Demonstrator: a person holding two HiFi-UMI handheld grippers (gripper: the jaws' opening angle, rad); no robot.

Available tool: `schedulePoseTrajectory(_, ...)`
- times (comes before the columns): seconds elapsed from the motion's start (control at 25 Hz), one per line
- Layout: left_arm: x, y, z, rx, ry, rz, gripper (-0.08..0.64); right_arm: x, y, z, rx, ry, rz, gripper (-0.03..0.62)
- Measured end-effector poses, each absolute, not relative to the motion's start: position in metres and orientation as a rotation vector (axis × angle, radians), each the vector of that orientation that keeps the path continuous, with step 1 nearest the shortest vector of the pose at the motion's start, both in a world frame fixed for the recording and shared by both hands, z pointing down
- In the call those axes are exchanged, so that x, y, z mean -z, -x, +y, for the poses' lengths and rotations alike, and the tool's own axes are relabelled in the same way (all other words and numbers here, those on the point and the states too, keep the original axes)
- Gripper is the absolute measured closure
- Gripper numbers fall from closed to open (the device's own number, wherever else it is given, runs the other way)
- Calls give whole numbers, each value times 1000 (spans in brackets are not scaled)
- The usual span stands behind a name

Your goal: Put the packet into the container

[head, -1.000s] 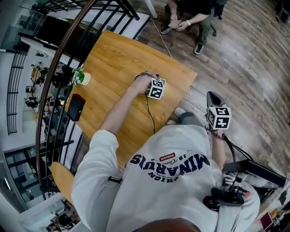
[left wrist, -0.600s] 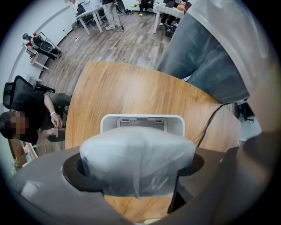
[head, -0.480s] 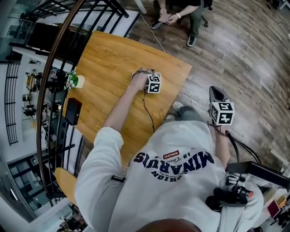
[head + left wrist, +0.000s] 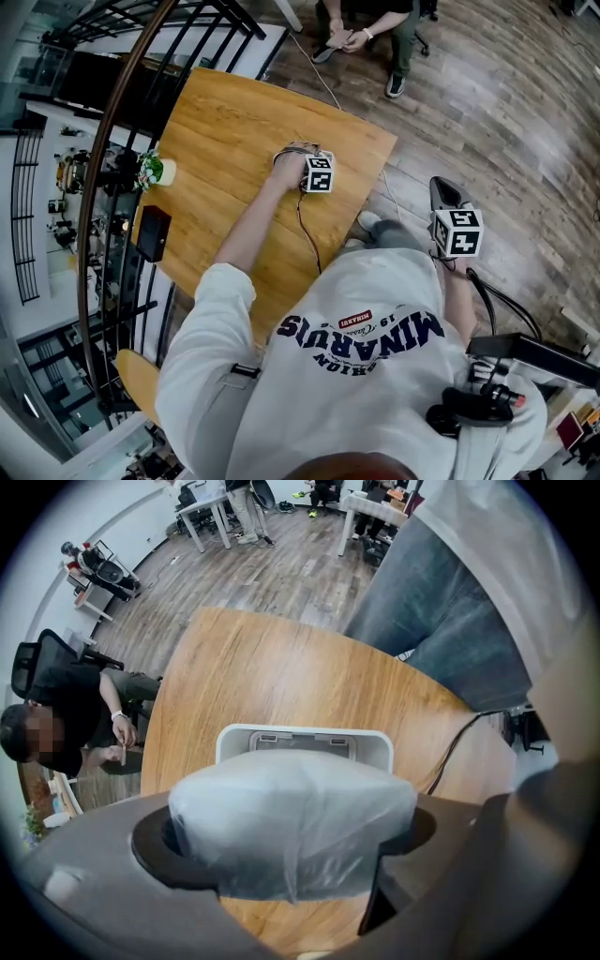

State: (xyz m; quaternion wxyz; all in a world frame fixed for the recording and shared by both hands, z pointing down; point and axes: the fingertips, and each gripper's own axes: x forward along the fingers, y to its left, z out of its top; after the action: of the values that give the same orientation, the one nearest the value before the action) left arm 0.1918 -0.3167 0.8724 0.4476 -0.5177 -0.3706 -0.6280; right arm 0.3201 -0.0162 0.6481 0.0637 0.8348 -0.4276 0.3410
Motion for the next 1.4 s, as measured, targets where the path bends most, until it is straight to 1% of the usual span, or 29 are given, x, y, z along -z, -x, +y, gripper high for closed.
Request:
schedulePoseTrajectory(0.12,-869,-192,-314,1542,1350,-921,90,-647,-324,-17,-1027,-2522,-1288,581)
schedulePoseTrajectory(0.24,-861,-195,-317,1497,1394,-891,55,-648,-327,-16,-1031,-2520,-1282,581)
schedulePoseTrajectory(0.36,-848,-198,-323,1472,1423,-841,37,-647,-327,-21,-1023,-2505,-1302,581)
schedulePoseTrajectory(0.56,-813,-196,-327,1445,1469,-772,32,-641,-328,-38,-997,-2464,-1372,581)
schedulePoseTrajectory(0.64,-788,-201,-326,1427,1578,-711,32,-637,-329,-46,-985,-2440,-1407,581)
schedulePoseTrajectory(0.76,-736,-209,-327,1376,1896,-570,32,-632,-327,-62,-962,-2393,-1473,581)
schedulePoseTrajectory(0.92,-652,-206,-352,1183,2427,-270,32,-632,-316,-94,-925,-2315,-1579,581)
schedulePoseTrajectory(1.0,-581,-191,-362,939,2749,-123,32,-624,-308,-113,-896,-2257,-1650,581)
schedulePoseTrajectory(1.12,-433,-145,-370,269,3123,83,34,-607,-288,-137,-860,-2158,-1740,581)
schedulePoseTrajectory(1.2,-341,-96,-369,-185,3146,213,34,-599,-274,-153,-831,-2089,-1799,581)
schedulePoseTrajectory(1.28,-265,-32,-362,-593,3067,349,34,-593,-260,-180,-781,-2002,-1883,581)
schedulePoseTrajectory(1.36,-206,36,-346,-917,2917,453,34,-586,-248,-213,-716,-1906,-1978,581)
schedulePoseTrajectory(1.4,-183,66,-333,-1018,2824,485,34,-583,-241,-228,-683,-1864,-2021,581)
